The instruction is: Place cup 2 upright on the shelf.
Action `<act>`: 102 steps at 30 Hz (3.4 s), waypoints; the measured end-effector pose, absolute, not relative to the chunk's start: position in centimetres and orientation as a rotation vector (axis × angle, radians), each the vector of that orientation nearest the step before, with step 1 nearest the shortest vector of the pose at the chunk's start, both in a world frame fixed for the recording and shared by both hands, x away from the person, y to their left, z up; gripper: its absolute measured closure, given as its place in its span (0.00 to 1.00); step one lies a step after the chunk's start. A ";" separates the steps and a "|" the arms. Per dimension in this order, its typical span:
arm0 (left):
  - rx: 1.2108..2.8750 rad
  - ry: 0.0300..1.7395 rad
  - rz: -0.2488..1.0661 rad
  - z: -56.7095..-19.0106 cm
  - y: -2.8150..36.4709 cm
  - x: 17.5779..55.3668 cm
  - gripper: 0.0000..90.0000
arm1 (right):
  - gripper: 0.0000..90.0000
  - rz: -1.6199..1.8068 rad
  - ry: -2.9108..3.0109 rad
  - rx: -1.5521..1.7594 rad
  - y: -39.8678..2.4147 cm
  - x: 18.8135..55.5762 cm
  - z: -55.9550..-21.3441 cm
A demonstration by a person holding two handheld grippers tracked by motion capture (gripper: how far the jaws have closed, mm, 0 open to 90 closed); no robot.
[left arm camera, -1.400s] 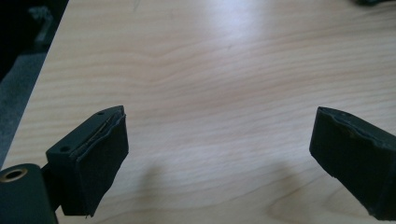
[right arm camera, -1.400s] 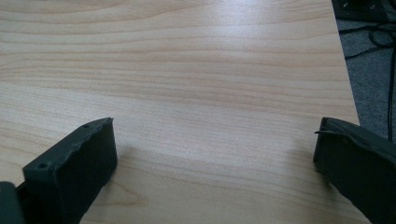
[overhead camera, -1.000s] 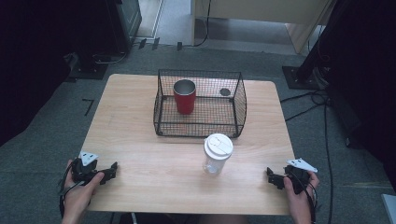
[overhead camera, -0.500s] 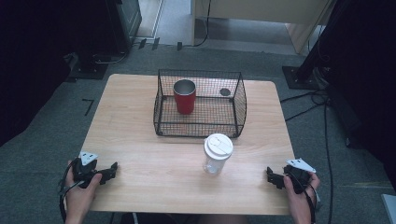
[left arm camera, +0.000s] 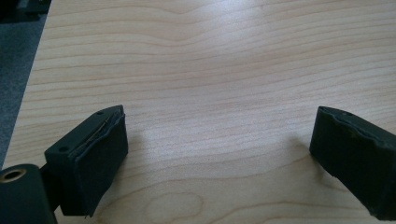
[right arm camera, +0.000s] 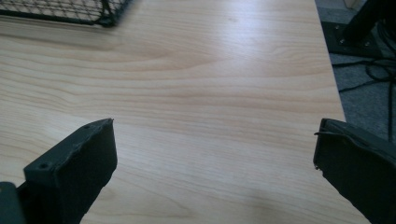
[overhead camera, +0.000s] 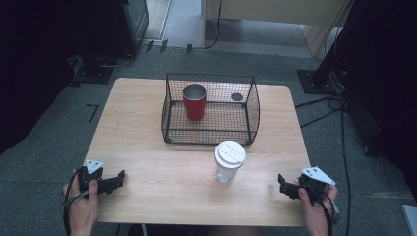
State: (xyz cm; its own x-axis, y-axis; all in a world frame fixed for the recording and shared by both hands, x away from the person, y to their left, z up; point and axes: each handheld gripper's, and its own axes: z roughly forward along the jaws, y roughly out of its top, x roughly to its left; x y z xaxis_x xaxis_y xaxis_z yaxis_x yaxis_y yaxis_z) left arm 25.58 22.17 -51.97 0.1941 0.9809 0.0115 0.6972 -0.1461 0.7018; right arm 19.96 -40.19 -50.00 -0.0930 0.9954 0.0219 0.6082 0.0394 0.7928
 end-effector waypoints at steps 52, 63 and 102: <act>1.913 1.562 0.652 -52.0 22.2 25.6 0.05 | 0.00 1.166 1.892 1.428 -30.2 17.8 -47.0; 1.912 1.561 0.653 -52.0 22.2 25.6 0.05 | 0.01 1.187 1.909 1.389 -28.7 17.7 -46.8; 1.910 1.562 0.651 -52.0 22.2 25.6 0.05 | 0.07 1.284 1.873 1.380 -23.5 20.6 -45.3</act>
State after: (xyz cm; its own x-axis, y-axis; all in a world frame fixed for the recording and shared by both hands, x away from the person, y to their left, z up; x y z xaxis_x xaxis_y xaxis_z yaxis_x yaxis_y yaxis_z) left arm 25.59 22.17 -51.99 0.1944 0.9809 0.0096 0.6972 -0.1451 0.7020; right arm 20.58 -23.49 -45.30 -0.3766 0.9149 0.1451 0.4654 0.0514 0.8836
